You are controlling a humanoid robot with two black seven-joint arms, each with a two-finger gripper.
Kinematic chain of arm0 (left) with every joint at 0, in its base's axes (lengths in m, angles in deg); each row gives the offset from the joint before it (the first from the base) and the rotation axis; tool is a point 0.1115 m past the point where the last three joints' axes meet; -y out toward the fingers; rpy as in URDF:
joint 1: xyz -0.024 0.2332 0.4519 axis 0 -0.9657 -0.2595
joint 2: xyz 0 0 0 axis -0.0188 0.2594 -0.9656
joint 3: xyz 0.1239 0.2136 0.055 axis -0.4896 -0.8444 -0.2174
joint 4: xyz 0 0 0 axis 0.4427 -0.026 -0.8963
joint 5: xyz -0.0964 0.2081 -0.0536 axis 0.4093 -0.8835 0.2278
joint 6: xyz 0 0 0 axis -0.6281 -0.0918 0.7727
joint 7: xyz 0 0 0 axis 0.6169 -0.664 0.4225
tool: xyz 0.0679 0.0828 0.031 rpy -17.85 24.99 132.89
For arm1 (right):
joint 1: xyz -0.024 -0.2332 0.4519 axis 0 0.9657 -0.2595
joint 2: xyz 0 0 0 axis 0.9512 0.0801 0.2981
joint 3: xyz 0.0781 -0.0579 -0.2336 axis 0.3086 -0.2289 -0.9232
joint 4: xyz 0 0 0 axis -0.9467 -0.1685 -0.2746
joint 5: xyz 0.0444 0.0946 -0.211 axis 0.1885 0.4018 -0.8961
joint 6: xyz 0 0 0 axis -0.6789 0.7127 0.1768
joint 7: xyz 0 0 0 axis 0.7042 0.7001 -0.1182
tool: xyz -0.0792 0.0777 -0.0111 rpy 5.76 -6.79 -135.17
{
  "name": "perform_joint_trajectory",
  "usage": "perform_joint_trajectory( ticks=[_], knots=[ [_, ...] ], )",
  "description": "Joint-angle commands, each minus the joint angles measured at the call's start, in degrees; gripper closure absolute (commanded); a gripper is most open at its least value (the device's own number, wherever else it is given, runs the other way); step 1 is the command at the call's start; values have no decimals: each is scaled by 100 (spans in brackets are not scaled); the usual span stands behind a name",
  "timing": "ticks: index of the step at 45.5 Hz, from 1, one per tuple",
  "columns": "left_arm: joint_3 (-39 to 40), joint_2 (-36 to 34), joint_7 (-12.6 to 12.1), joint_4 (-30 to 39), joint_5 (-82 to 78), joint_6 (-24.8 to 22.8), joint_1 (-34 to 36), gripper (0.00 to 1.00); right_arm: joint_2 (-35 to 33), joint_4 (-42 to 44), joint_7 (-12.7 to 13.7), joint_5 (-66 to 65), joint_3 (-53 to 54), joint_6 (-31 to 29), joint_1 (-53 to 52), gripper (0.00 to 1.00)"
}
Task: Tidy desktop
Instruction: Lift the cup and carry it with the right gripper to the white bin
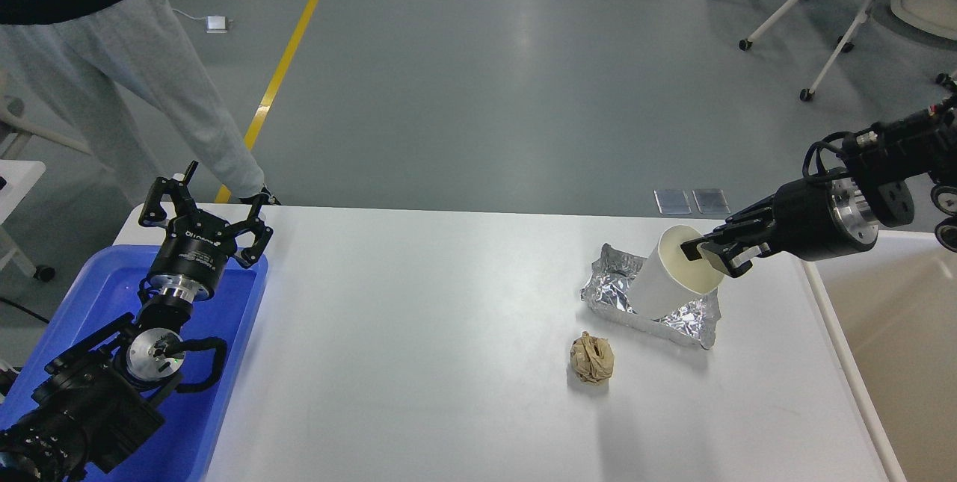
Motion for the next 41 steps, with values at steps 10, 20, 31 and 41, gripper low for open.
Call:
perform_joint_trajectory(
  ticks=[10,20,31,41],
  knots=[
    [0,0,0,0,1,0,0,0,-153,-6,-9,25,37,-205,-260,100],
    [0,0,0,0,1,0,0,0,-285,196,17,-72,-60,-205,-189,100],
    [0,0,0,0,1,0,0,0,-707,819,0,-55,-34,-188,188,100],
    [0,0,0,0,1,0,0,0,-1076,1725,-18,33,63,145,1067,100]
  ],
)
